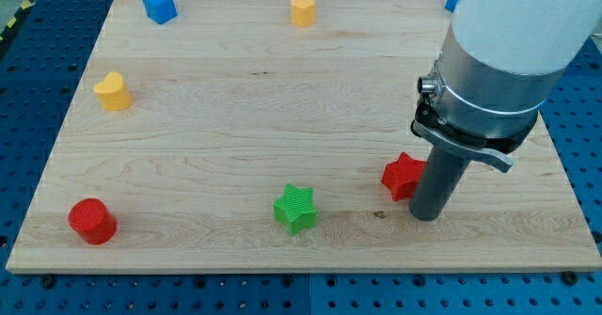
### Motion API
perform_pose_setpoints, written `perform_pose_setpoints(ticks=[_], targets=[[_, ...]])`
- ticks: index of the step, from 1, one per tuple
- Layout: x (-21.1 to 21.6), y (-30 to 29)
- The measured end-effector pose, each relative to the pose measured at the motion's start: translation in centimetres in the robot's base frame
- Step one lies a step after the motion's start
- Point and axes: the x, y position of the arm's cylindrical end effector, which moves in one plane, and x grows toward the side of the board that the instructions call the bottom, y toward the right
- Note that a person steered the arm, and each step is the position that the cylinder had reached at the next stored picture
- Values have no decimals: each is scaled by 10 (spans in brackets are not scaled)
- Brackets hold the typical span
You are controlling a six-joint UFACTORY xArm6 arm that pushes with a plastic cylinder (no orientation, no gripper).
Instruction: Slide the green star to the right side of the red star
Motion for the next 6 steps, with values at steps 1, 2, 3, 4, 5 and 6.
perform_pose_setpoints(ticks=[1, 2, 3, 4, 5, 6], targets=[[-11, -6], [-12, -15], [4, -19], [35, -48], [48, -114], [48, -163]])
